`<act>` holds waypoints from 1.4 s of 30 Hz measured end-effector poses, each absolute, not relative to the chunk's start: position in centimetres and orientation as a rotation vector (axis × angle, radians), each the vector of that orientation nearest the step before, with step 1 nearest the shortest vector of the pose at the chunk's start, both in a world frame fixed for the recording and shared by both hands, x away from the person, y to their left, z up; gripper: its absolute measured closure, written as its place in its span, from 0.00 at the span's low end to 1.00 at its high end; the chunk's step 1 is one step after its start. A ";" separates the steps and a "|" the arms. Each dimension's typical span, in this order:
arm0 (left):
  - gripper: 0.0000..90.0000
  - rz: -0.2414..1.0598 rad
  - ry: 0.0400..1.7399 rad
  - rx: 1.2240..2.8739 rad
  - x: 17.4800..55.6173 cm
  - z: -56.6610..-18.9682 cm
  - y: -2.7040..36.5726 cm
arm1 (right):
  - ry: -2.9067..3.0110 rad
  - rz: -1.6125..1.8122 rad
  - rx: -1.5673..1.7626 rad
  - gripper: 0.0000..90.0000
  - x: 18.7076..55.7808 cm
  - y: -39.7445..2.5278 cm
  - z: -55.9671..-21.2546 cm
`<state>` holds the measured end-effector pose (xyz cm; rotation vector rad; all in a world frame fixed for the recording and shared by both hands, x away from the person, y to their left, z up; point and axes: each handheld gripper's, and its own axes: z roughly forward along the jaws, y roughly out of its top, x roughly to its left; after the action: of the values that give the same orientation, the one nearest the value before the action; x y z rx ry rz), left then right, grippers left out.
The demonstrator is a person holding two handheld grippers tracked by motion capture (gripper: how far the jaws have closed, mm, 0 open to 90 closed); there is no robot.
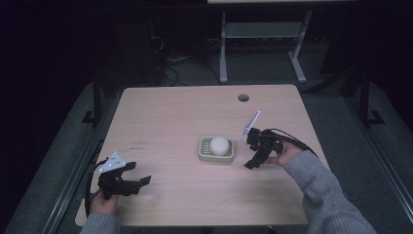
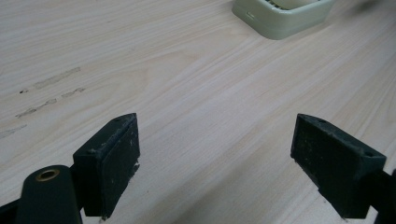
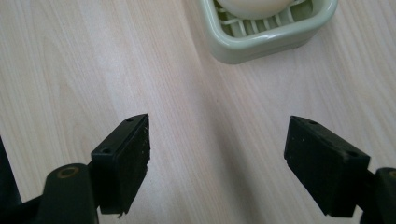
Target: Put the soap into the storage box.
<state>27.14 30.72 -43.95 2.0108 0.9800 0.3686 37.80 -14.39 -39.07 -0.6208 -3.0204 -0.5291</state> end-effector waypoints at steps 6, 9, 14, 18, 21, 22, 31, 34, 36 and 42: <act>0.17 0.370 0.978 2.011 27.1 -44.0 30.7 | -3.018 -0.537 -0.630 0.24 37.3 -14.9 -39.3; 0.17 0.371 0.978 2.011 27.1 -44.0 30.7 | -3.014 -0.544 -0.642 0.24 37.1 -15.3 -39.5; 0.17 0.368 0.981 2.014 27.1 -44.0 30.7 | -3.006 -0.551 -0.656 0.24 36.6 -15.9 -39.8; 0.17 0.367 0.978 2.016 27.1 -44.0 30.6 | -3.006 -0.554 -0.663 0.24 36.2 -16.4 -39.9; 0.17 0.369 0.976 2.018 27.1 -44.0 30.7 | -3.001 -0.557 -0.676 0.24 35.9 -16.8 -40.0; 0.17 0.369 0.976 2.019 27.1 -44.0 30.7 | -3.000 -0.559 -0.682 0.24 35.9 -17.0 -40.0; 0.17 0.367 0.980 2.017 27.1 -44.1 30.6 | -2.991 -0.581 -0.707 0.24 35.1 -18.2 -40.6; 0.17 0.368 0.980 2.018 27.1 -44.1 30.6 | -2.987 -0.589 -0.713 0.24 34.9 -18.5 -40.8; 0.17 0.369 0.980 2.019 27.1 -44.1 30.7 | -2.981 -0.584 -0.723 0.24 34.7 -18.8 -41.0; 0.17 0.368 0.984 2.017 27.0 -44.1 30.7 | -2.979 -0.596 -0.739 0.24 34.2 -19.4 -41.3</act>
<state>27.02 30.68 -44.08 2.0168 0.9838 0.3678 34.23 -19.41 -41.35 -0.7392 -2.9786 -0.5958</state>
